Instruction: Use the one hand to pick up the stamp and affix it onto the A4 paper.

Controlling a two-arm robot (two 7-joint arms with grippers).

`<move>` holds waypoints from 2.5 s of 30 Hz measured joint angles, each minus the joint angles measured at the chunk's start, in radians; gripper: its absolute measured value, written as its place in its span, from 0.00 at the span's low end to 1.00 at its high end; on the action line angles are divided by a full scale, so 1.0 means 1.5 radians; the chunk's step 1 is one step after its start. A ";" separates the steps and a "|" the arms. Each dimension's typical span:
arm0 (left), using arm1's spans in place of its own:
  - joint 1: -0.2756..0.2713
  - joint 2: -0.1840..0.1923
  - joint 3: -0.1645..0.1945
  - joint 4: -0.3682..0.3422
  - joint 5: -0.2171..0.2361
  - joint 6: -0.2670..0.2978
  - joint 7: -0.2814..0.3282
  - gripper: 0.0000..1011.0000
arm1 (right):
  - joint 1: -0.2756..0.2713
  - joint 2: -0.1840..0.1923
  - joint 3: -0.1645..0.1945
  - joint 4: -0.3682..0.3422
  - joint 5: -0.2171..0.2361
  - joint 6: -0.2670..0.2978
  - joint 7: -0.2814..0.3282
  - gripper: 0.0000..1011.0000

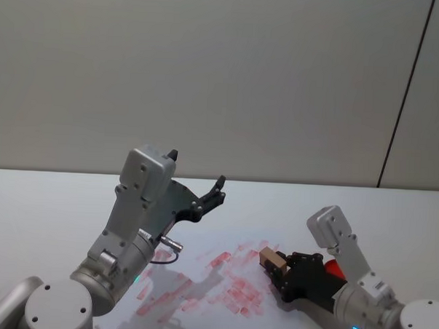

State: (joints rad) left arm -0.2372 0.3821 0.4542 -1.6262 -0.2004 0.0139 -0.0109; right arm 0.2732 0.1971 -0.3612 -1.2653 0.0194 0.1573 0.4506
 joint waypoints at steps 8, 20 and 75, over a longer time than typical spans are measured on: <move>0.000 0.000 0.000 0.000 0.000 0.000 0.000 0.99 | 0.007 -0.002 0.000 0.011 -0.002 0.004 0.004 0.21; 0.000 0.000 0.000 0.000 0.000 0.000 0.000 0.99 | 0.006 0.006 0.013 -0.002 0.033 0.004 -0.001 0.21; 0.000 0.000 0.000 0.000 0.000 0.000 0.000 0.99 | -0.095 0.107 0.081 -0.119 0.114 0.034 -0.037 0.34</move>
State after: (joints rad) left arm -0.2372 0.3821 0.4542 -1.6262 -0.2004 0.0138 -0.0109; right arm 0.1308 0.3574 -0.2398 -1.4434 0.1907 0.2077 0.3955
